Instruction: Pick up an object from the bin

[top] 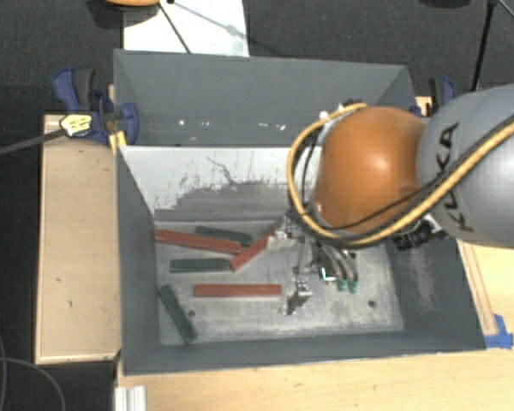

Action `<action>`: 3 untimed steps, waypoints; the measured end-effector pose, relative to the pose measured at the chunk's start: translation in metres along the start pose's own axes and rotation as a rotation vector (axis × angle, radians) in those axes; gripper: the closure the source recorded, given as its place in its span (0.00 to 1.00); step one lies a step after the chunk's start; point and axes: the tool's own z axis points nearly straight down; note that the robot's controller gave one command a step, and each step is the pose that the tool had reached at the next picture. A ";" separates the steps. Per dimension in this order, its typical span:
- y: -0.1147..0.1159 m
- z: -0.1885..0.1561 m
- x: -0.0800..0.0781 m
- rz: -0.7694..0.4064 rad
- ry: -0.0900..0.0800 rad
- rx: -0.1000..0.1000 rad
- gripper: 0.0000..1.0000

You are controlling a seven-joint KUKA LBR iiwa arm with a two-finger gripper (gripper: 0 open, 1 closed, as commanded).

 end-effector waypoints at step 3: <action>-0.005 0.118 -0.021 -0.112 -0.012 -0.001 0.00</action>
Offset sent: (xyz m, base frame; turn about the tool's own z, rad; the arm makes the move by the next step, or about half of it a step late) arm 0.0235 -0.0078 -0.1357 -0.0978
